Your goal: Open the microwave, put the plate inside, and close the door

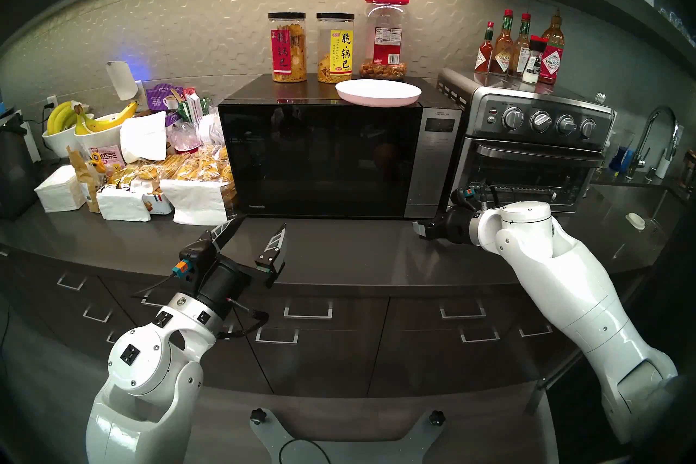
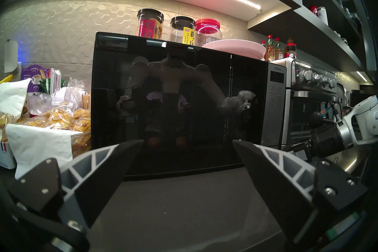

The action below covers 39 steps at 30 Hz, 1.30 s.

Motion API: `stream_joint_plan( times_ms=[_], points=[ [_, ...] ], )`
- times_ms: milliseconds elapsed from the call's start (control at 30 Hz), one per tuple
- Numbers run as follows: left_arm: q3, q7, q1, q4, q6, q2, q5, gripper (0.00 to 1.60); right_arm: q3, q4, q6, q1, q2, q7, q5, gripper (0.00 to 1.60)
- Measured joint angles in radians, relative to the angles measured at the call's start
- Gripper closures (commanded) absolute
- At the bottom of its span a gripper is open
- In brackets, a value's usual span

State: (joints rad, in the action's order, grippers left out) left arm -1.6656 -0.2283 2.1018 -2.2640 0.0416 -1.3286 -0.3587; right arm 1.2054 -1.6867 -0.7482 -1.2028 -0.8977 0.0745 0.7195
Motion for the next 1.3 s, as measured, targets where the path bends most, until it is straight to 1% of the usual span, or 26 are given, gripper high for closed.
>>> stream_joint_plan(
  times_ms=[233, 633, 1267, 1300],
  points=[
    [0.0, 0.0, 0.0, 0.0, 0.0, 0.0, 0.0, 0.0, 0.004, 0.016, -0.011, 0.014, -0.016, -0.008, 0.0, 0.0],
    [0.0, 0.0, 0.0, 0.0, 0.0, 0.0, 0.0, 0.0, 0.017, 0.063, -0.01, 0.031, -0.037, -0.025, 0.006, 0.0],
    [0.0, 0.0, 0.0, 0.0, 0.0, 0.0, 0.0, 0.0, 0.025, 0.112, -0.02, 0.054, -0.051, -0.001, 0.027, 0.0],
    [0.0, 0.0, 0.0, 0.0, 0.0, 0.0, 0.0, 0.0, 0.025, 0.113, -0.022, 0.054, -0.051, -0.001, 0.027, 0.23]
  ],
)
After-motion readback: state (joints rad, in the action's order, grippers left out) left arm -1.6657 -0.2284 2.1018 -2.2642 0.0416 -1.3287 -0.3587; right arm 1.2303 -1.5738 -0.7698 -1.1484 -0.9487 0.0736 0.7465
